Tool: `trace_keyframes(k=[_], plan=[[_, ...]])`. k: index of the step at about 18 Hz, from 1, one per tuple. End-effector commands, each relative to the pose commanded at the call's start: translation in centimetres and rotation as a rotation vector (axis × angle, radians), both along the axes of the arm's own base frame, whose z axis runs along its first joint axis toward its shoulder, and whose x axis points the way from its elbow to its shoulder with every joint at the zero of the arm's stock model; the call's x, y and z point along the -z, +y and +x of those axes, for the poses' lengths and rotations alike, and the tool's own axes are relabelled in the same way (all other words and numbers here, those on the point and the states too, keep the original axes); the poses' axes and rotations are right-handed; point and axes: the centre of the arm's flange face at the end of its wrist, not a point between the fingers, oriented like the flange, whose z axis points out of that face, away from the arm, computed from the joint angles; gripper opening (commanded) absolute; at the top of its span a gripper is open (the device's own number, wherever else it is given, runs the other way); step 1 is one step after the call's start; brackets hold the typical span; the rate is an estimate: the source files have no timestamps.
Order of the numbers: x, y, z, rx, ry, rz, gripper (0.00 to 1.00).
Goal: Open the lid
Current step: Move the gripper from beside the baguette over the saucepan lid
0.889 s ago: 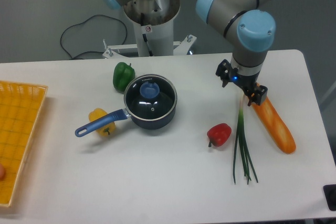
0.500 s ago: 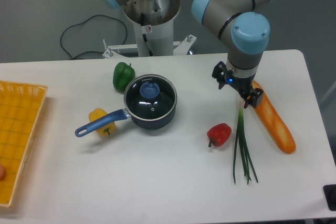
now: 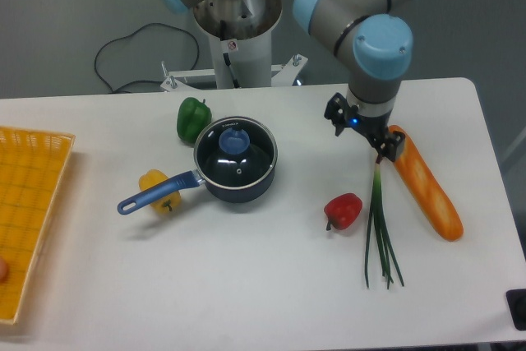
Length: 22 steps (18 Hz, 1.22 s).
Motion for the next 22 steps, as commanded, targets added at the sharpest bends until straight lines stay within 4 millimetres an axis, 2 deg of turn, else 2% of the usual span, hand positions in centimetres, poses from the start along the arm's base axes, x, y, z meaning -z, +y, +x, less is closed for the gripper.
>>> trace_keyframes(k=[6,8,10,13,17,22], plan=[[-1.1,-1.6,6.3,-0.04,0.008,0.024,1.0],[-1.7,-0.2,9.3,-0.053,0.02,0.037,1.0],[-2.0,1.6,11.7,-0.139,0.028,0.049,1.0],[-1.6,4.5,15.2,-0.207,0.025,0.057,1.0],[-1.0,6.0,17.5,-0.248,0.013,0.065,1.0],[0.4,5.8,18.9,-0.267,0.009,0.169,1.0]])
